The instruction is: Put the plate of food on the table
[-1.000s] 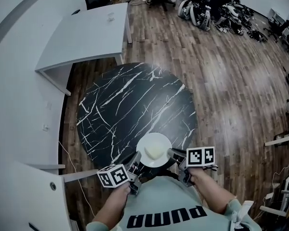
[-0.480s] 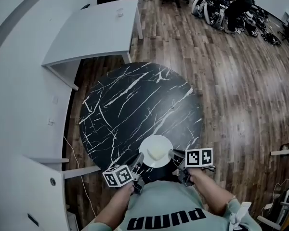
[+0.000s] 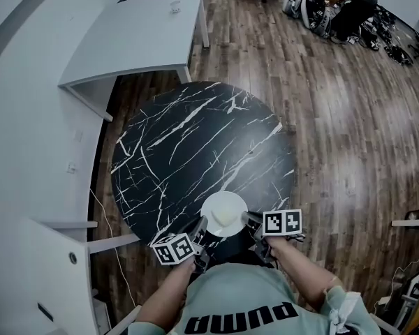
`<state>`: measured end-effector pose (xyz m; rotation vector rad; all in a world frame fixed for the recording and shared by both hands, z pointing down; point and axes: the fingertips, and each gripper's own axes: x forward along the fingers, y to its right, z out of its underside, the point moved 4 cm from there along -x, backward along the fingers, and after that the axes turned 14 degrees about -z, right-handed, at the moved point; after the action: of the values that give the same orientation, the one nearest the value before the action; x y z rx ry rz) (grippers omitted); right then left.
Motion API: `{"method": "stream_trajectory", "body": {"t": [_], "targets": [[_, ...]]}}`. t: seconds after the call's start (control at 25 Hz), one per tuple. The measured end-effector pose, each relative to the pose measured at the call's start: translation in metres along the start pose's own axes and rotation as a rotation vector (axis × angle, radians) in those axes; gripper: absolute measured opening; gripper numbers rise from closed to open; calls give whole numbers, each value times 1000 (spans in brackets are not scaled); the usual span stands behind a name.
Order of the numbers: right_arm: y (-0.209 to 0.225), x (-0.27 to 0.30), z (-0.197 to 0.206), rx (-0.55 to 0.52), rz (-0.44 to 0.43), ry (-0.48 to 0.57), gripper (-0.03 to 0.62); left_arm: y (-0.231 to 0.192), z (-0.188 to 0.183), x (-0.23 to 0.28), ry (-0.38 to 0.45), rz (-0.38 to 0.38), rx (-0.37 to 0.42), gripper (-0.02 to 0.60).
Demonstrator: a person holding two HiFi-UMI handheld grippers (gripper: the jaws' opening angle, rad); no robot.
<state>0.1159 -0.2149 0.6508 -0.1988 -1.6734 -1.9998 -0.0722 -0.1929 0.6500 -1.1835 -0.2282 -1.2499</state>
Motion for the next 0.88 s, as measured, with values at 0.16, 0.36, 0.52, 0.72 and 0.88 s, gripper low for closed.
{"method": "stream_trajectory", "body": {"t": [0.16,0.36,0.52,0.72,0.88], "targets": [[6,4,-1,1,9,-4,40,-6,5,8,-10,-13,-3,41],[12,8,-2,2,18,-1,40,-10,5,15,-10,-18,3,41],[19,13,-3,0,26,-2,40,-15,7,23,-15,-31,14,43],[30,21,-2,-9,43,-8,41,-21,9,33,-24,-47,36,44],[37,27,-3,-15,60,-17,41,-28,11,42,-37,-71,46,46]]}}
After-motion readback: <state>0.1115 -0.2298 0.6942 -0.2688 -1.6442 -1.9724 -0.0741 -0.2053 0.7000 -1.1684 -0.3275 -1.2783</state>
